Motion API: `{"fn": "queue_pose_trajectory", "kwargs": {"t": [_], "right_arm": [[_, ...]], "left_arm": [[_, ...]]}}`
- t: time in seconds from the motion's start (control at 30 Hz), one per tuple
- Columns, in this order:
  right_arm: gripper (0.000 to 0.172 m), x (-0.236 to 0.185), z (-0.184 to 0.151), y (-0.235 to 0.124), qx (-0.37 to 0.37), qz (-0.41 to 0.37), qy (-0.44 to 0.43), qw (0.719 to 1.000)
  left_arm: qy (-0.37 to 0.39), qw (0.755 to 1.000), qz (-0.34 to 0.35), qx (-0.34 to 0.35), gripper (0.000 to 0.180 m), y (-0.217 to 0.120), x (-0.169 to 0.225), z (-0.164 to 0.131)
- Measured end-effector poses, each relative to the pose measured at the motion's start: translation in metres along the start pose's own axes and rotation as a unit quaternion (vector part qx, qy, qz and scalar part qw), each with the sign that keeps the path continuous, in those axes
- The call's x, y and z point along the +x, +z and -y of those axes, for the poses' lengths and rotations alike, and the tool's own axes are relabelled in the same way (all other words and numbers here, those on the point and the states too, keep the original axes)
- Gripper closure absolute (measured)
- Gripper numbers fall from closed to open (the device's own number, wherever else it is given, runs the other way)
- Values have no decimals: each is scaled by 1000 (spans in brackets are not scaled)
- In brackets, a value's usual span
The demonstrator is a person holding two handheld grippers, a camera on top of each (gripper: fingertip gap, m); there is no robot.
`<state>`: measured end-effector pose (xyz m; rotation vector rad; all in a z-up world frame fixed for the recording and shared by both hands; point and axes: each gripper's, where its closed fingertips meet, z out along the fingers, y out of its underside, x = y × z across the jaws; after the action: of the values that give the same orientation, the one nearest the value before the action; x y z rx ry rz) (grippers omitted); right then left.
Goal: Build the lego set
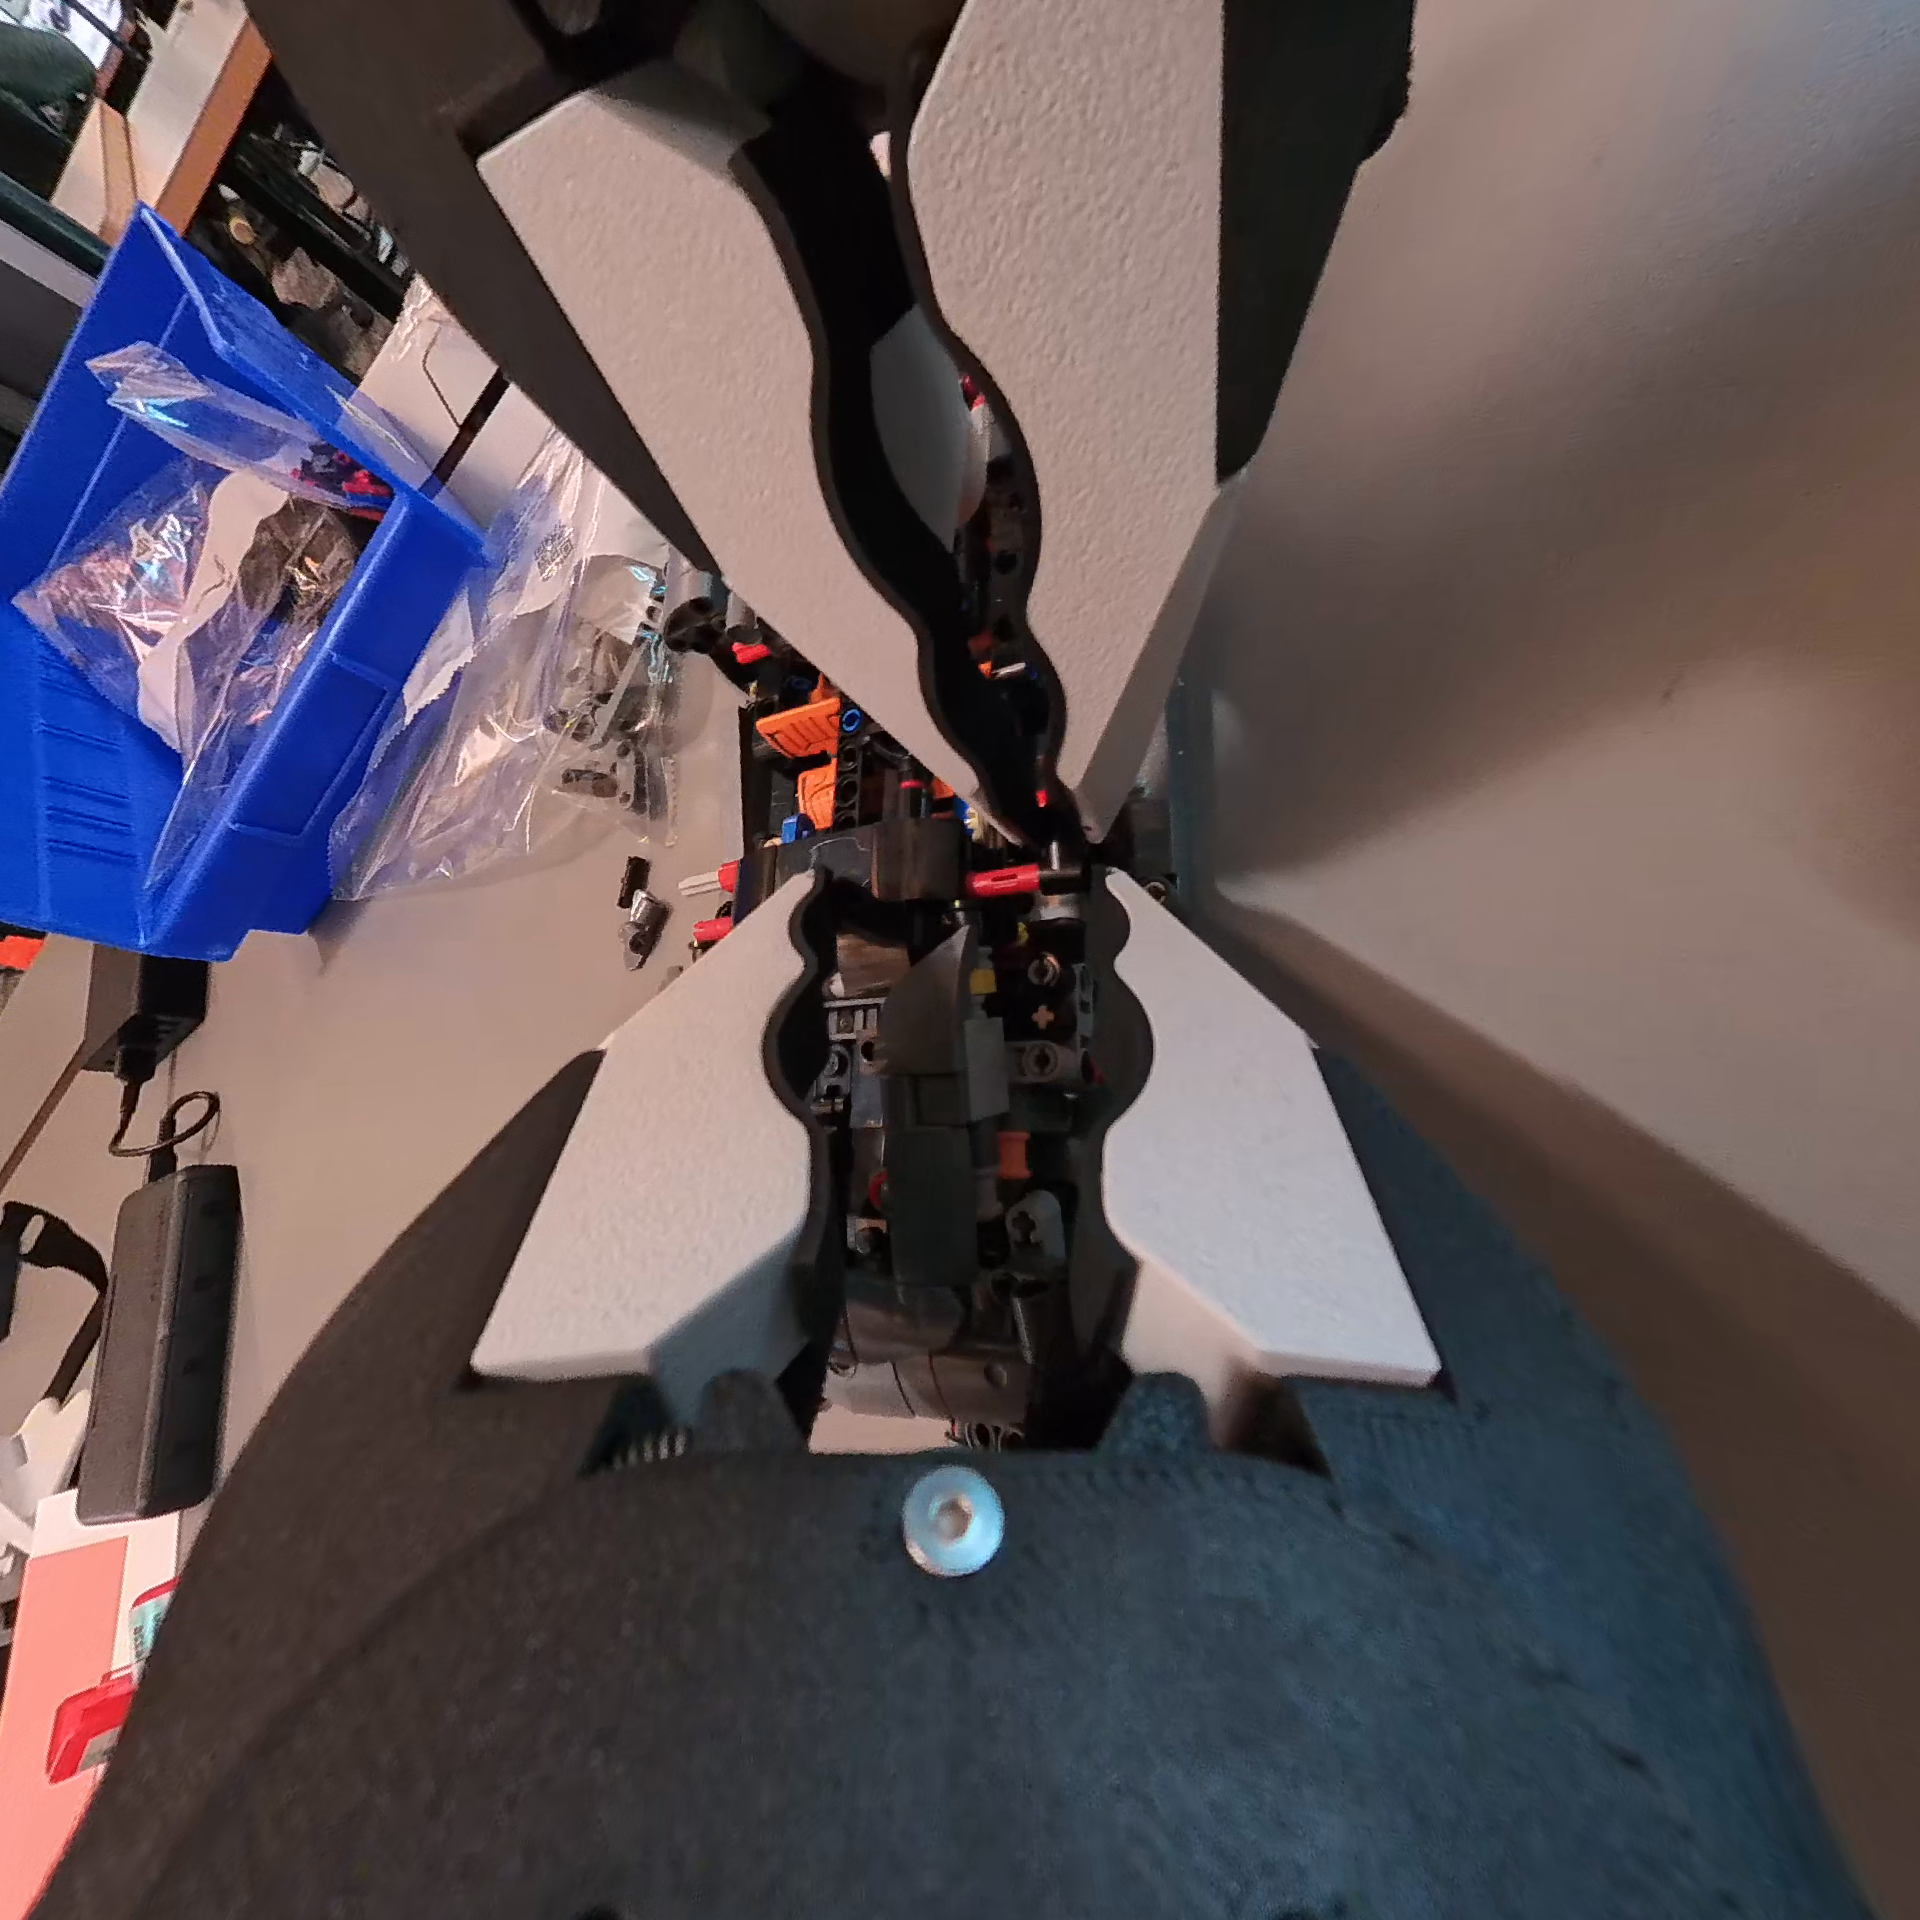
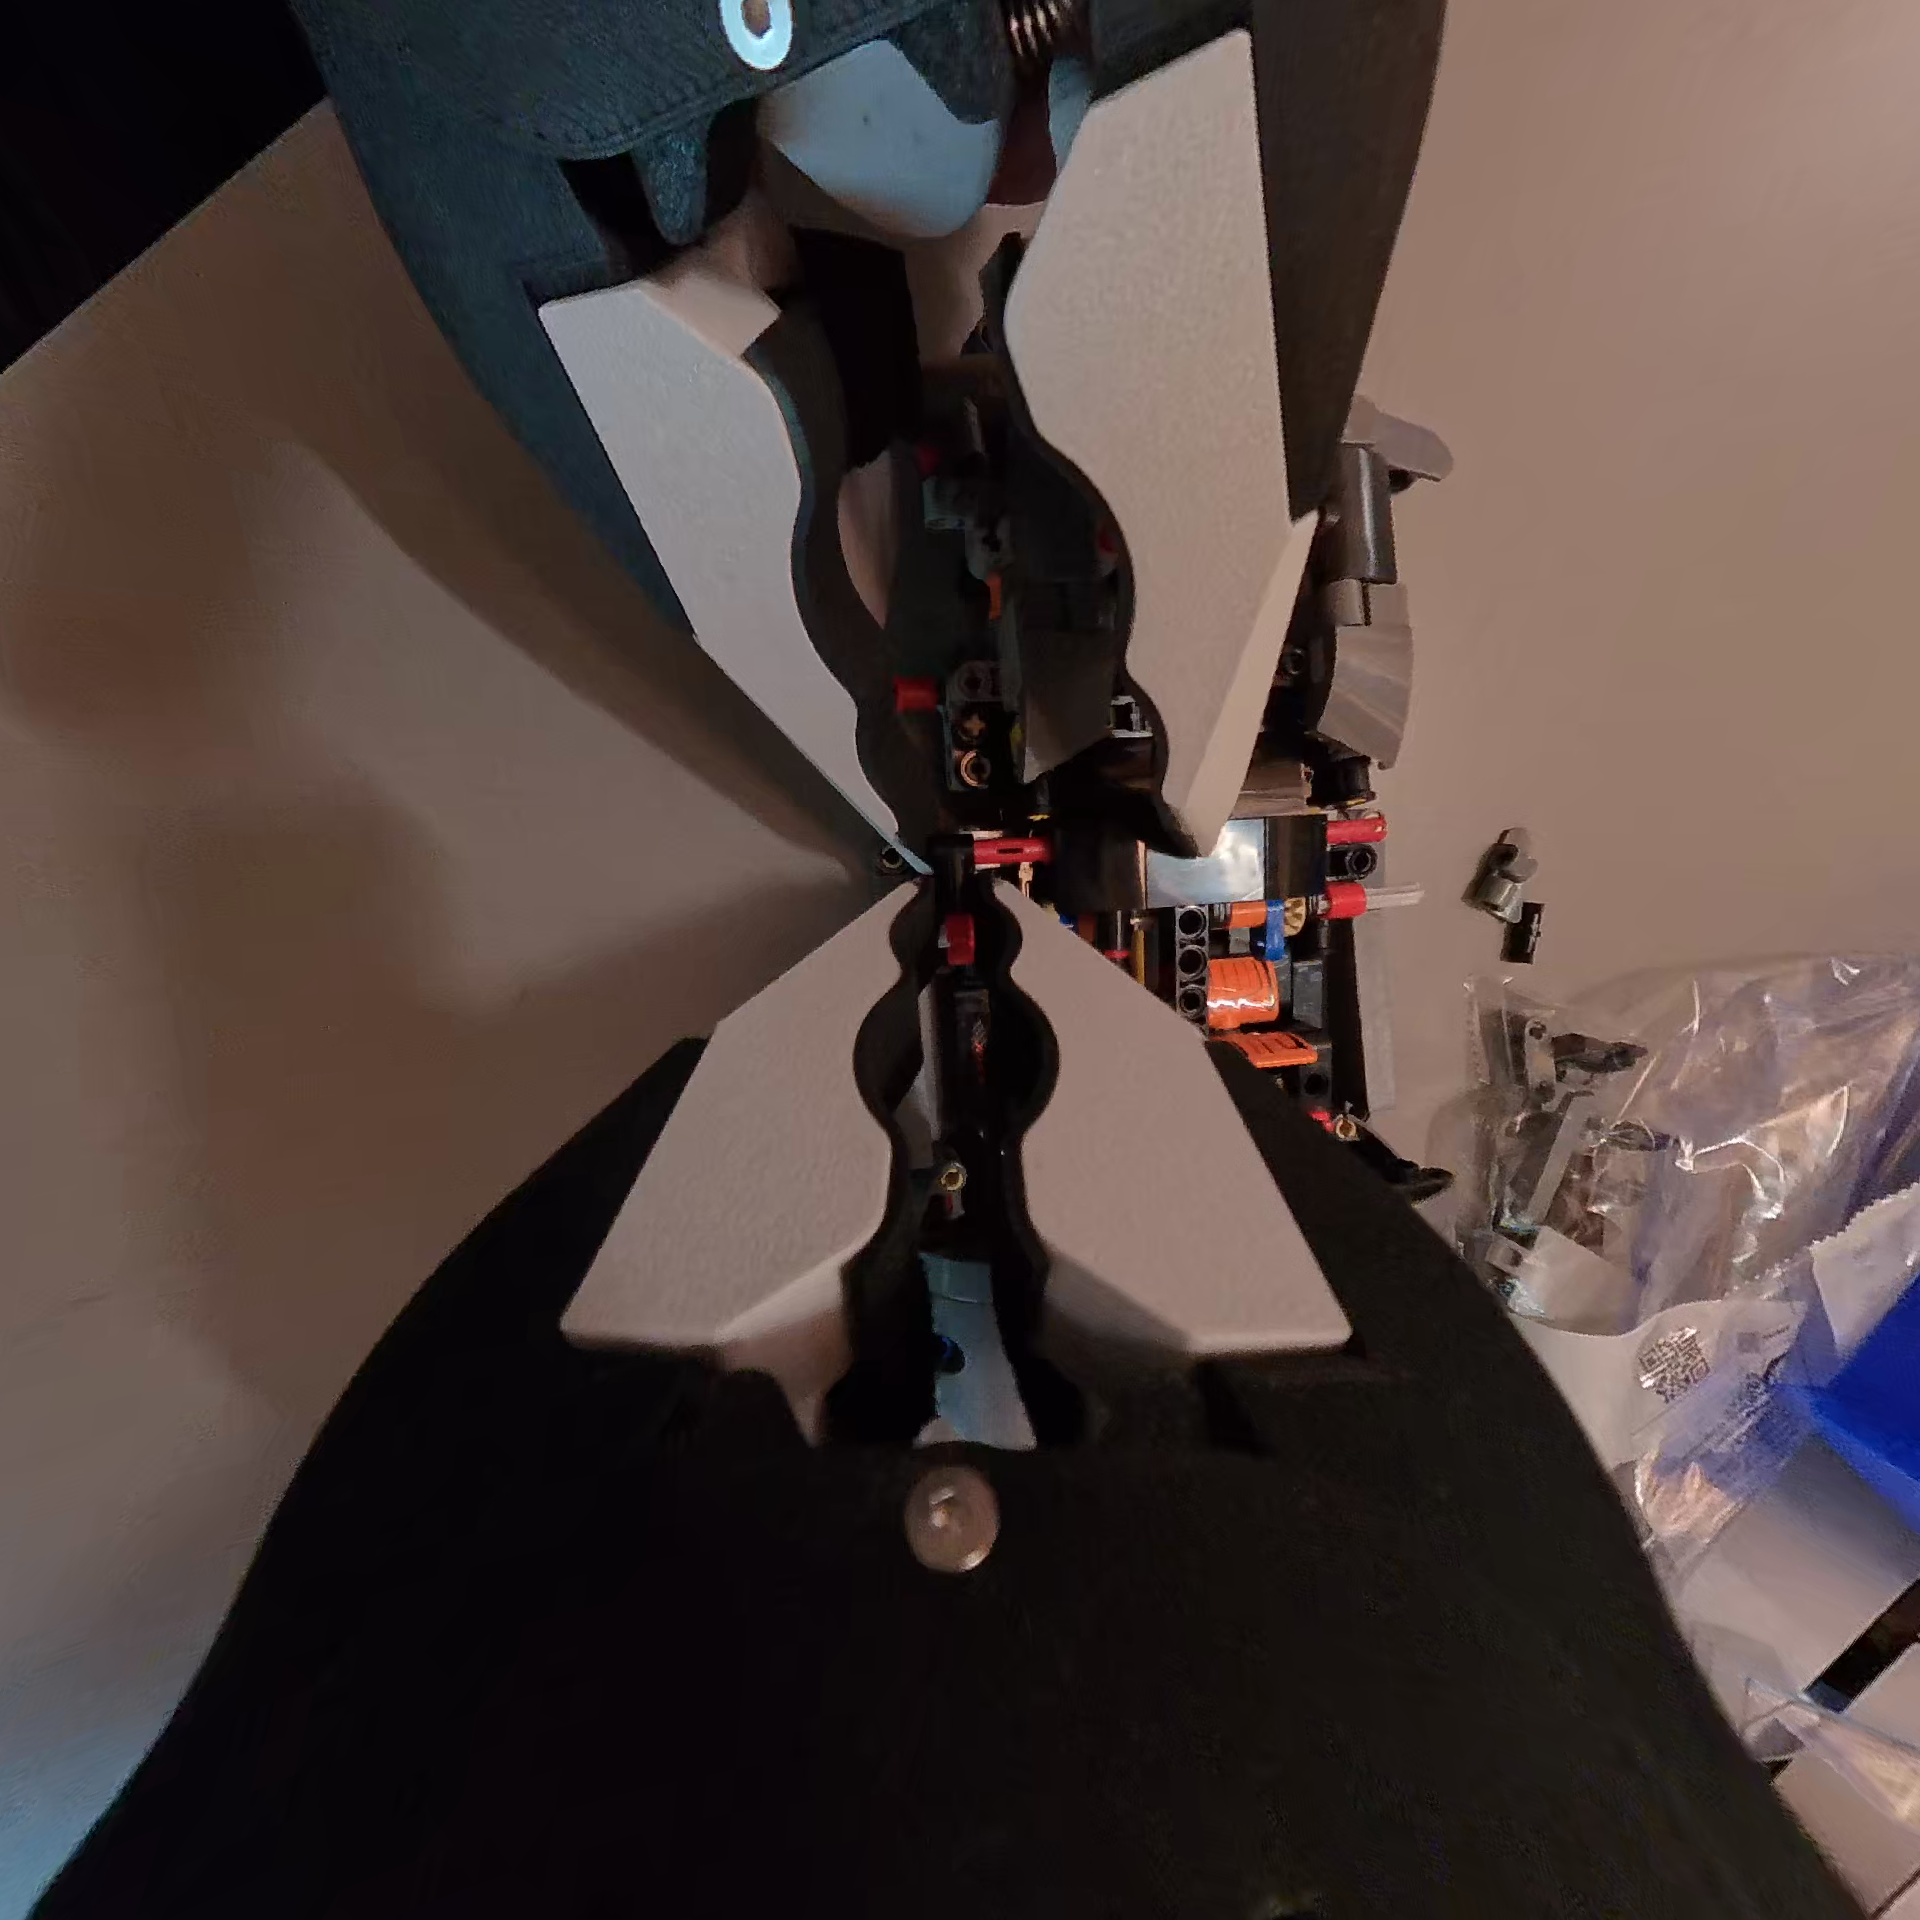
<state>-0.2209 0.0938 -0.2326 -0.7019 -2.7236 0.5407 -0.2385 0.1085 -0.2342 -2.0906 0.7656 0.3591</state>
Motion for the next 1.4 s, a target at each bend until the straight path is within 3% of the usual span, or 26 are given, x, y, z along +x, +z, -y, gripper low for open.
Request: {"fn": "queue_pose_trajectory", "kwargs": {"t": [0.8, 1.13, 1.23, 1.4], "right_arm": [[169, 8, 0, 2, 10, 24, 44, 999], [162, 13, 0, -3, 17, -32, 30, 999], [155, 16, 0, -7, 24, -49, 25, 998], [115, 32, -3, -11, 26, -89, 12, 996]], "left_arm": [[4, 1000, 4, -1, 141, 1, -5, -1], [1, 1000, 14, 28, 137, -2, -4, 4], [5, 999, 26, 25, 135, -7, -6, 3], [-5, 999, 31, 26, 134, -11, -10, -1]]}}
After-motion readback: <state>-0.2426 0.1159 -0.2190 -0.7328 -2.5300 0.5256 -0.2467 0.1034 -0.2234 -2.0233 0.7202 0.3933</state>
